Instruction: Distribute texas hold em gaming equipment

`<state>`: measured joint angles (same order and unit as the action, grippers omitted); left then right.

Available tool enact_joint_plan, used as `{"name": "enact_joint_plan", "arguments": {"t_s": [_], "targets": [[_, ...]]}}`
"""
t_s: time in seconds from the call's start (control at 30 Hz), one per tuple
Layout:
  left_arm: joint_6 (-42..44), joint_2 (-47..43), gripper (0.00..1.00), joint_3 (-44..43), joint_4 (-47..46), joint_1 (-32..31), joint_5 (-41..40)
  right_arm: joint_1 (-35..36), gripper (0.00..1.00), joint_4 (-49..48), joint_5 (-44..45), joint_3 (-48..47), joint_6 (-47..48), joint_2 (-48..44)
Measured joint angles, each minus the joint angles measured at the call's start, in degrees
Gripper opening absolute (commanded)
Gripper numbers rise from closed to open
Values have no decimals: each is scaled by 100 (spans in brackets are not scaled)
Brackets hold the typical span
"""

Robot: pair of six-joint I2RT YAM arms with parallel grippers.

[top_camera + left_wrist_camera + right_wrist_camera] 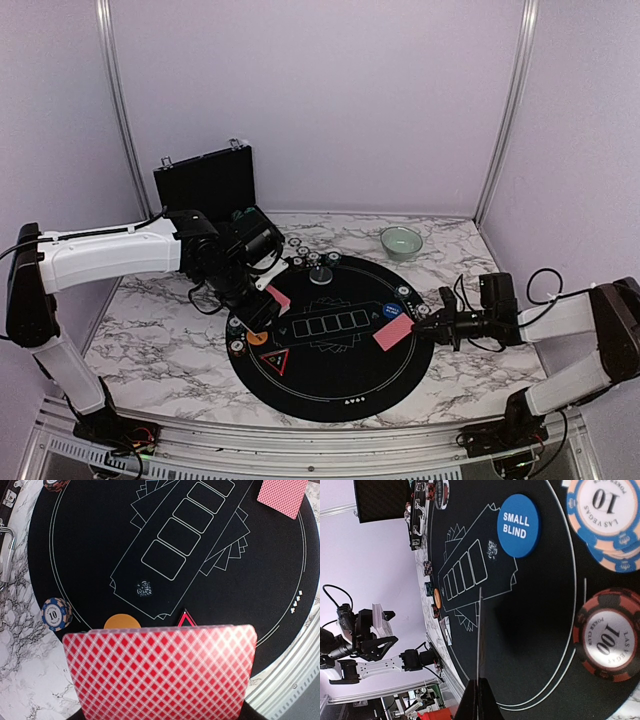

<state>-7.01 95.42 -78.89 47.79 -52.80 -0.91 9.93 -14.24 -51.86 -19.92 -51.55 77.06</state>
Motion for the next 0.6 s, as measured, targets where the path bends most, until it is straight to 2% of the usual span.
{"name": "enact_joint_plan", "arguments": {"t_s": [0.3,0.6], "targets": [[0,0,50,0,0,0,2,-61,2,415,44,37,249,-90],[0,0,50,0,0,0,2,-81,24,1056,282,-114,601,-208]]}}
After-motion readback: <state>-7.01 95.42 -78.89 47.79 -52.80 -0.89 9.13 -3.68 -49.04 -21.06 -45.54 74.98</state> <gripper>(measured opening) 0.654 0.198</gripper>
